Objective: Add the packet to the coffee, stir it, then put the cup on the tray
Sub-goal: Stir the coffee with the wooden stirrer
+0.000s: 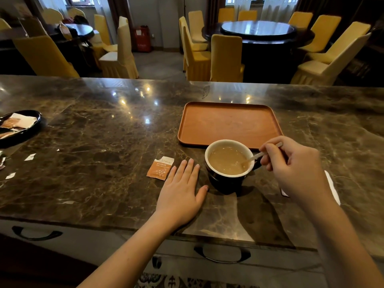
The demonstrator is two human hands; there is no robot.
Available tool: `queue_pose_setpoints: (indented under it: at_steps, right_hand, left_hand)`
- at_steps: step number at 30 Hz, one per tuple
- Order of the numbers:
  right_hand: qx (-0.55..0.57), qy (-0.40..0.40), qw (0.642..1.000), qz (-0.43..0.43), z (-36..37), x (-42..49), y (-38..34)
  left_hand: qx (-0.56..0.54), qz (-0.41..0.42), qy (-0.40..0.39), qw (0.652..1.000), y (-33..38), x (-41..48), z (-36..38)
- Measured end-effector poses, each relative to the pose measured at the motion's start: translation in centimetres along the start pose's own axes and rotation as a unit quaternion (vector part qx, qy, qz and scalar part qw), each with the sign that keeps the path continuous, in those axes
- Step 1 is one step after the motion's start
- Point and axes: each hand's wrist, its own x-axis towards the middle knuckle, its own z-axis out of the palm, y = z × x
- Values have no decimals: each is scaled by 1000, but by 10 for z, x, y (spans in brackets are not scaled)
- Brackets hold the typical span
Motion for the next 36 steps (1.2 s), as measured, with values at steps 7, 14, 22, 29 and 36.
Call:
queue_pose_setpoints:
  at_steps: [7,14,22,29,36]
  right_hand:
    - [-32,45,996,-63,-2,1,2]
    - [-33,36,996,-74,-2,0,3]
    - [-21,30,996,-79,-7,-2,6]
    - [-16,36,996,-83,-10,-6,11]
    - [4,56,995,-84,-17,-13,12]
  left_hand:
    - [-1,2,2,1000,0,0,0]
    - [2,3,-2,1000,0,1,0]
    - [6,-1,-6,1000,0,1,-1]
    - [7,-2,-11,1000,1,1,-2]
    - [6,1,-10,1000,0,1,-2]
